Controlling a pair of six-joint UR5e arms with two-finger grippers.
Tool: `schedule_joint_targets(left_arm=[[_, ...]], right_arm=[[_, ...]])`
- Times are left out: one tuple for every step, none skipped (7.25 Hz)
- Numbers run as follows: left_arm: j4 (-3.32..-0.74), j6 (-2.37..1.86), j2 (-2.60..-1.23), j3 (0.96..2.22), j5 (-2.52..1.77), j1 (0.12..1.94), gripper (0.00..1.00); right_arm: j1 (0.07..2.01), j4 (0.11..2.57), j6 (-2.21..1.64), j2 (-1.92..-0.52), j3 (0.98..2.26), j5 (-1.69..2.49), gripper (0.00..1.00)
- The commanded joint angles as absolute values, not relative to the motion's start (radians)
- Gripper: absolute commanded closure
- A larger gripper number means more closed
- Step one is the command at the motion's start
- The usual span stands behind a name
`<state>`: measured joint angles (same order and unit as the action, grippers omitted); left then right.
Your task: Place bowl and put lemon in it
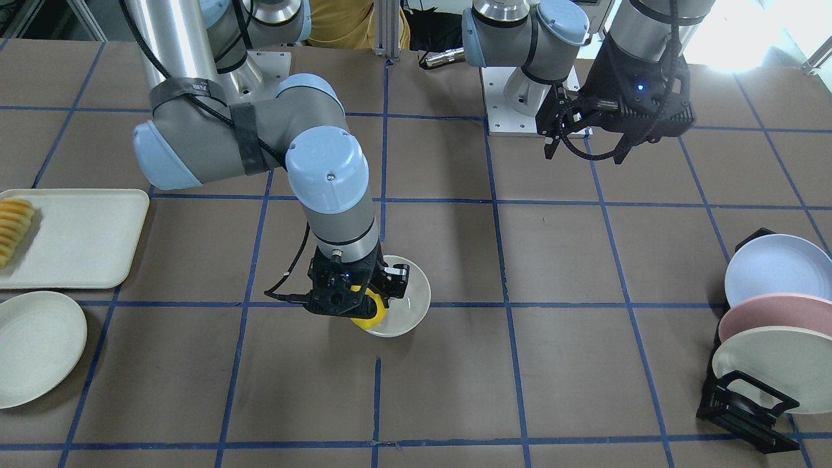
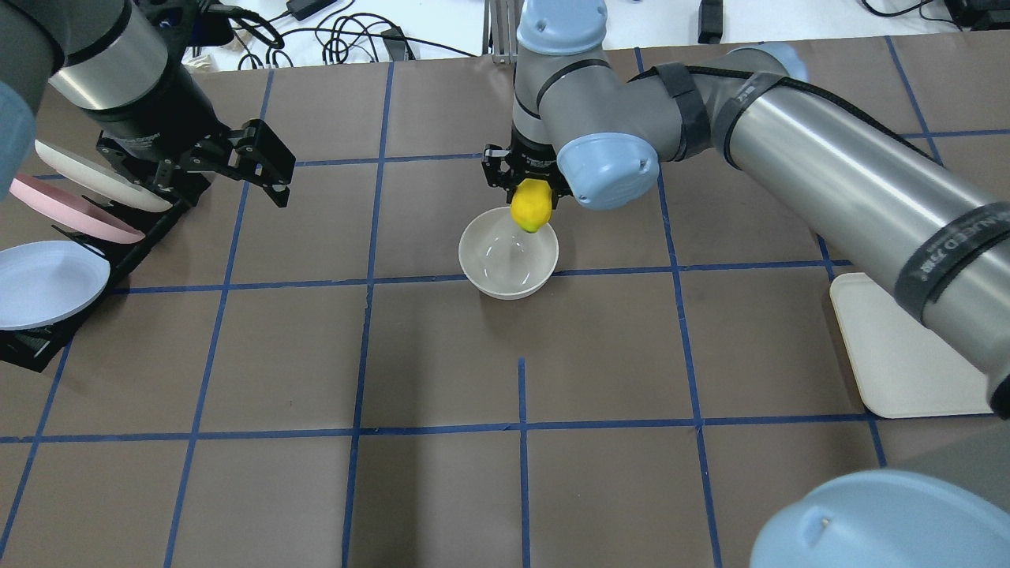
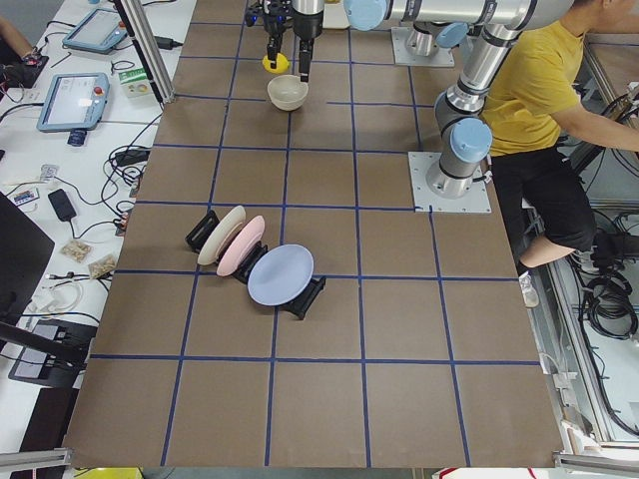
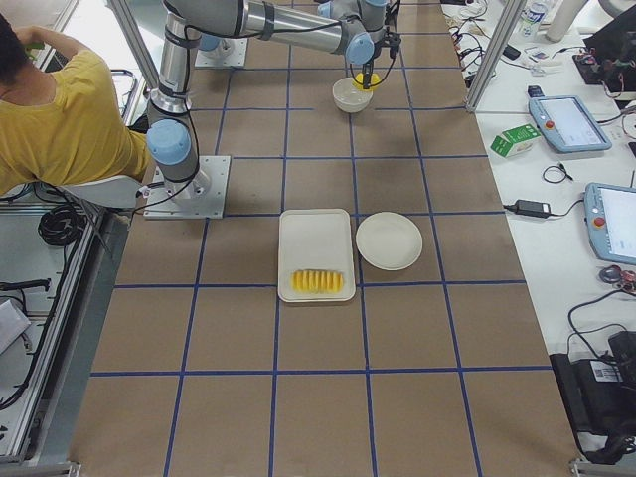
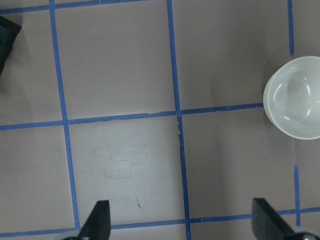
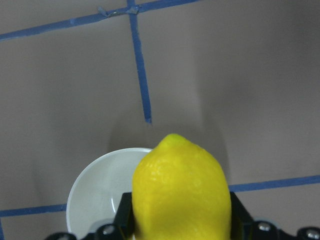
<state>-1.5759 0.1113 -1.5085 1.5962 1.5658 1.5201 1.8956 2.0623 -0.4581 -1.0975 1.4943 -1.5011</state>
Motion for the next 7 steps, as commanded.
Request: schedule_joint_targets(left_arm=[[-1.583,0.109,-1.497,1.598,1.577,1.520,0.00],[-1.592,0.109,-1.499,1.594,1.572,1.520,0.00],[-1.592,0.109,-1.500,1.597,1.571,1.520,0.00],[-1.589,0.109,-1.497,1.598,1.566,1.520,0.00],[-1.588,0.109,-1.503,1.597,1.563,1.519,0.00],[-1.588,0.109,-1.502,1.597,1.565,1.520,0.00],[-1.592,0.109,-1.500,1.592,1.566,1.520,0.00]], right_arm=[[1.940,2.126,-0.508,-1.042,1.502,-1.500,1.00],[1.940,2.119,-0.506,-1.031,1.505,-1.500,1.00],[1.940,2.115,-0.509,-1.008,1.505,-1.502,1.00],[1.940,2.106,-0.509,-1.002,1.509,-1.502,1.00],[1.942,2.108,-0.511,-1.002,1.523,-1.503,1.00],[1.942,2.126,-0.509,-1.000,1.546,-1.502,1.00],[1.942,2.134,-0.509,-0.993,1.558,-1.511,0.88]])
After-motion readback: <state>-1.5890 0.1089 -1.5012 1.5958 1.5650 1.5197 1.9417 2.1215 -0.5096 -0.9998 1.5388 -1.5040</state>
